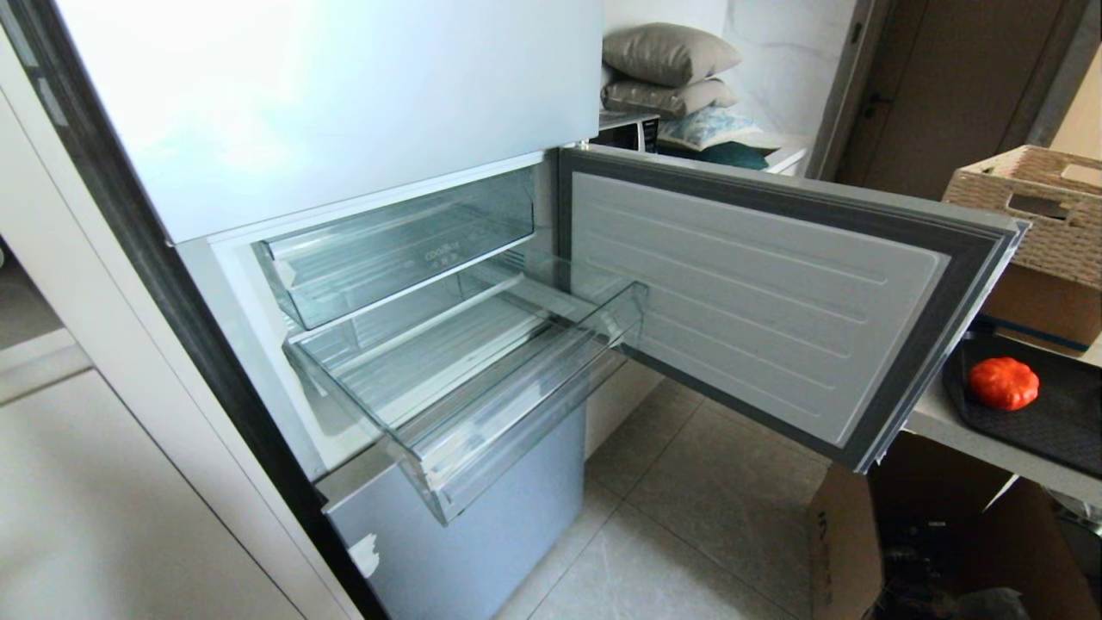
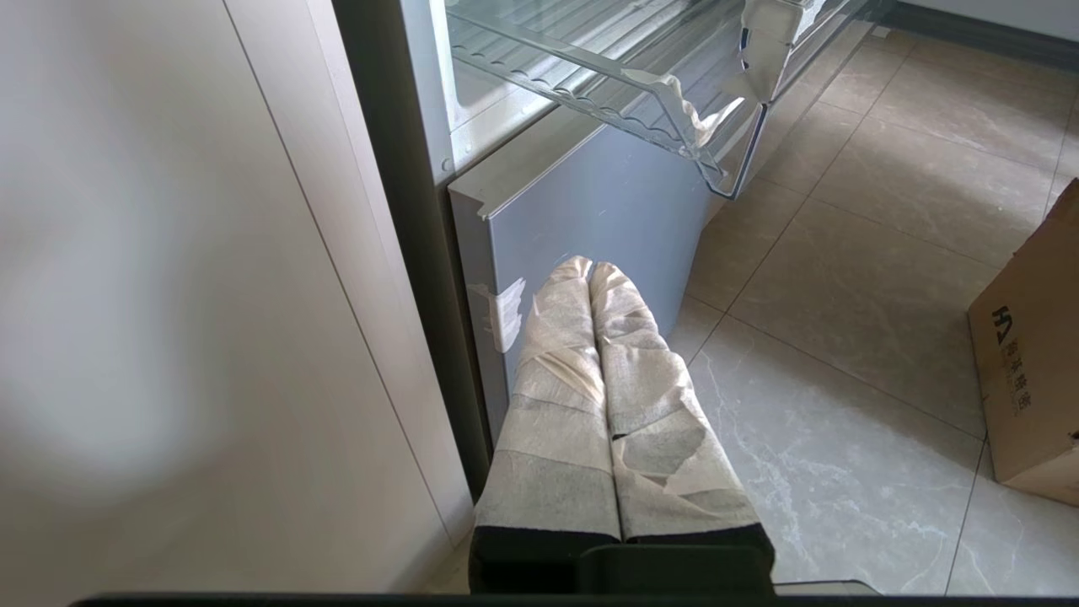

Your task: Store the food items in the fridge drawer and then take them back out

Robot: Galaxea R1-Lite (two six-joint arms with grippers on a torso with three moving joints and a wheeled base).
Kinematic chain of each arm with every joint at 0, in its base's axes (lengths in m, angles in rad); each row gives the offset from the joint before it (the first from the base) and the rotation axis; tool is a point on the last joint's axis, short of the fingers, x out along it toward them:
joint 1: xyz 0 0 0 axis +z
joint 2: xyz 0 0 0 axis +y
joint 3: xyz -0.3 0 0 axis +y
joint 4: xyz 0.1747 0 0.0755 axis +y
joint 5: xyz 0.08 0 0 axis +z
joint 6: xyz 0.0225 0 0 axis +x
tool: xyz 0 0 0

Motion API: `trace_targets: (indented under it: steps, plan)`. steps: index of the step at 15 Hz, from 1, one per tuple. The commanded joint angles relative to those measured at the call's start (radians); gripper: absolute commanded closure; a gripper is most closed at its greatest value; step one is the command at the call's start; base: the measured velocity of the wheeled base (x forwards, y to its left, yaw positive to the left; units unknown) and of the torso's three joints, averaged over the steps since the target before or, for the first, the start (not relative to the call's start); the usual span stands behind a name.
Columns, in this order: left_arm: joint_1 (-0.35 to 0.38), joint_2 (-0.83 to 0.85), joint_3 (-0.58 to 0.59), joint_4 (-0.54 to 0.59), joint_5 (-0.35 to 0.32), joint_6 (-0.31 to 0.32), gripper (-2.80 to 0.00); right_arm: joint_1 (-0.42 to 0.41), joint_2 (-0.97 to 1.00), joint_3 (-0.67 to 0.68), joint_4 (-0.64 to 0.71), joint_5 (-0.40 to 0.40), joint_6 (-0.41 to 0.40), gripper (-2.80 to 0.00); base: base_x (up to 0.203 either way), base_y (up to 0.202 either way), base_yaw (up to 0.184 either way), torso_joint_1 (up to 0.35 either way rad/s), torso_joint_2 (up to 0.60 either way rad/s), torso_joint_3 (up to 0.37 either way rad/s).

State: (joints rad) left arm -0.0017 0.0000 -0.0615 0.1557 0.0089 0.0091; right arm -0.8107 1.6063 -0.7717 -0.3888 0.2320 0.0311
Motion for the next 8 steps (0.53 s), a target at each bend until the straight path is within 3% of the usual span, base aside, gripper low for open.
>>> trace_targets:
  steps: [1, 8]
  plan:
    - [0.0, 0.002, 0.0, 0.001, 0.0, 0.0, 0.0, 0.045, -0.265, 0.155, 0.014, 0.019, -0.001, 0.0, 0.0, 0.0, 0.0, 0.0, 0.0, 0.0]
    - [0.0, 0.002, 0.0, 0.001, 0.0, 0.0, 0.0, 0.147, -0.45, 0.352, 0.038, 0.039, 0.0, 0.0, 0.0, 0.0, 0.0, 0.0, 0.0, 0.0]
